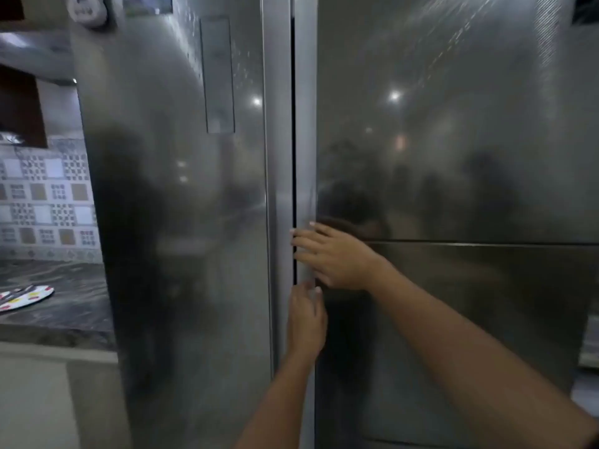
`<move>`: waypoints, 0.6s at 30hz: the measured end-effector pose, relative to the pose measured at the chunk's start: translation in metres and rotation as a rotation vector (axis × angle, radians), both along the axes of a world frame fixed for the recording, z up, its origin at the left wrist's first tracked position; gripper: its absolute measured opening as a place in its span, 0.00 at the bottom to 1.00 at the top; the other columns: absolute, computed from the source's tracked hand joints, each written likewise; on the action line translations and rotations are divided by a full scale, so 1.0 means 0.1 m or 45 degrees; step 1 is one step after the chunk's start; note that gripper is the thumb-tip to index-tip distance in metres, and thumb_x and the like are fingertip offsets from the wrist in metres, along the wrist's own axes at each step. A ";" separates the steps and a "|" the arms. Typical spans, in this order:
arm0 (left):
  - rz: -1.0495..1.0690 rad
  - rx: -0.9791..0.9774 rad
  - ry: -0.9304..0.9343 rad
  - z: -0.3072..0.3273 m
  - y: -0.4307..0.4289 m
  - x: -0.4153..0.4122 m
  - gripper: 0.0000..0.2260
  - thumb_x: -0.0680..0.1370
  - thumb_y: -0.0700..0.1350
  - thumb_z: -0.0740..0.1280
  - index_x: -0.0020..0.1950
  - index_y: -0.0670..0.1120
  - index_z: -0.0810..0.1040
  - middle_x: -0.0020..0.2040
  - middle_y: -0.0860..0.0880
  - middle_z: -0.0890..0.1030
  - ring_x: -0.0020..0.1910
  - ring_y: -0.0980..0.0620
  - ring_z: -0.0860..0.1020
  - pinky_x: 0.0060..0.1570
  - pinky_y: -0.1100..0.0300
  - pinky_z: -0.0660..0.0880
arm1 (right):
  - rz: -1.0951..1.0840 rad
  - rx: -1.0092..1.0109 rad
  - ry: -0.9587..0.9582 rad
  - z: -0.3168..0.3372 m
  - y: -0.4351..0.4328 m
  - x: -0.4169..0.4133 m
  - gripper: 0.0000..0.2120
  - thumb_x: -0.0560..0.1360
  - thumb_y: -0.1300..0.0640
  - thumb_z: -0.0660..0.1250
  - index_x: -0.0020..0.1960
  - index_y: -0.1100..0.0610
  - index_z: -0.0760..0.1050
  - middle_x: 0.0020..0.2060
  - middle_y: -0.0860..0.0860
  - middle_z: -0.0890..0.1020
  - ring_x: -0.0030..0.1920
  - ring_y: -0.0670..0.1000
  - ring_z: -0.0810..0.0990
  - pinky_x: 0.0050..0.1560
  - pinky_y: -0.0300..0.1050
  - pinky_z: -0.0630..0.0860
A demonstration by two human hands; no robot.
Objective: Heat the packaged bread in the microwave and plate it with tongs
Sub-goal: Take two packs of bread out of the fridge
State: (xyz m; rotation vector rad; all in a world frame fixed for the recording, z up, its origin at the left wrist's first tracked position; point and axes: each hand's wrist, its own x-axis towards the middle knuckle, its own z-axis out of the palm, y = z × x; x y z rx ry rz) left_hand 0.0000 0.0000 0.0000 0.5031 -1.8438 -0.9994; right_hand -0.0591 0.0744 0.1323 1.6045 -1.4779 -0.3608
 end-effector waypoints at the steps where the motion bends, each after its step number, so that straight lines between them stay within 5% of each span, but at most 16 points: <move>1: -0.042 0.058 -0.029 -0.05 -0.01 -0.03 0.17 0.80 0.57 0.52 0.56 0.47 0.72 0.48 0.49 0.77 0.46 0.50 0.77 0.39 0.60 0.73 | -0.019 0.020 0.052 0.01 -0.11 -0.06 0.20 0.67 0.49 0.69 0.56 0.56 0.81 0.59 0.55 0.81 0.64 0.54 0.77 0.64 0.54 0.72; 7: -0.312 0.230 -0.144 -0.37 -0.12 -0.11 0.11 0.82 0.54 0.52 0.54 0.51 0.70 0.49 0.49 0.77 0.46 0.57 0.74 0.45 0.65 0.71 | -0.367 0.132 0.105 -0.12 -0.22 -0.19 0.24 0.74 0.50 0.48 0.51 0.54 0.82 0.55 0.55 0.82 0.63 0.55 0.77 0.71 0.57 0.61; 11: -0.385 0.230 -0.269 -0.30 -0.19 -0.09 0.11 0.82 0.54 0.51 0.52 0.48 0.67 0.48 0.47 0.72 0.43 0.58 0.69 0.39 0.69 0.65 | -0.383 0.114 0.215 -0.26 -0.28 -0.17 0.19 0.74 0.49 0.55 0.42 0.55 0.83 0.42 0.53 0.84 0.52 0.55 0.80 0.70 0.56 0.66; 14: -0.394 0.248 -0.332 -0.26 -0.19 -0.07 0.10 0.82 0.52 0.50 0.52 0.48 0.65 0.49 0.47 0.71 0.44 0.55 0.69 0.40 0.62 0.66 | -0.484 0.061 0.224 -0.33 -0.33 -0.08 0.21 0.78 0.49 0.53 0.58 0.58 0.79 0.58 0.56 0.80 0.64 0.56 0.74 0.75 0.54 0.58; 18: -0.453 0.291 -0.311 -0.24 -0.17 -0.04 0.07 0.83 0.52 0.49 0.46 0.55 0.63 0.40 0.59 0.65 0.40 0.61 0.66 0.37 0.72 0.62 | -0.624 0.103 0.230 -0.36 -0.35 -0.01 0.25 0.81 0.50 0.47 0.72 0.63 0.61 0.73 0.60 0.62 0.75 0.59 0.56 0.76 0.54 0.43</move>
